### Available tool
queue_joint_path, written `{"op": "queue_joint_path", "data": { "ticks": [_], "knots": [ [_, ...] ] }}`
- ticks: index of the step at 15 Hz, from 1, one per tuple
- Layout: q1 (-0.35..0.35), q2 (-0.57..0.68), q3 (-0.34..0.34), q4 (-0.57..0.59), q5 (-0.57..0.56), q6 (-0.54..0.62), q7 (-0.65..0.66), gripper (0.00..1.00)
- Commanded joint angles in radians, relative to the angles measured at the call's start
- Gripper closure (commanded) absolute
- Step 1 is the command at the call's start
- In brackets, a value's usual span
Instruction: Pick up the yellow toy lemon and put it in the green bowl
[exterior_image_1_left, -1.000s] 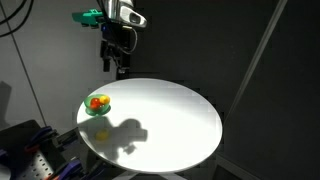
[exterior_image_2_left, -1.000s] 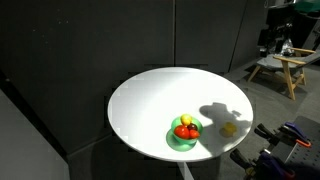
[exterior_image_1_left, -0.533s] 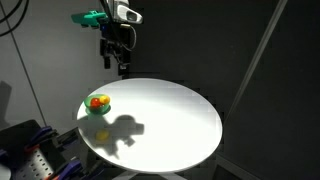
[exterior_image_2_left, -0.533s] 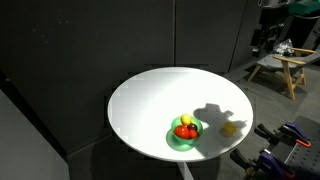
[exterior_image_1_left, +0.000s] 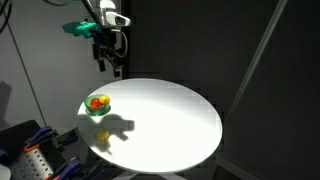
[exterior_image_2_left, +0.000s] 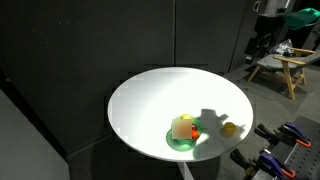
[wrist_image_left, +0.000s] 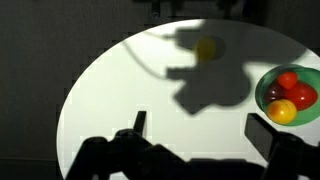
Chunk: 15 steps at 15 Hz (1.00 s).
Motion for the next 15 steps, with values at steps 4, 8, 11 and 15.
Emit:
{"op": "queue_joint_path", "data": {
  "ticks": [4, 8, 11, 15],
  "knots": [
    [0.022, -0.034, -0.004, -0.120, 0.011, 0.130, -0.005, 0.00],
    [0.048, -0.009, -0.014, -0.165, 0.053, 0.185, -0.026, 0.00],
    [0.058, 0.022, -0.014, -0.183, 0.080, 0.221, -0.024, 0.00],
    [0.055, 0.079, -0.004, -0.197, 0.073, 0.273, -0.013, 0.00]
  ]
}}
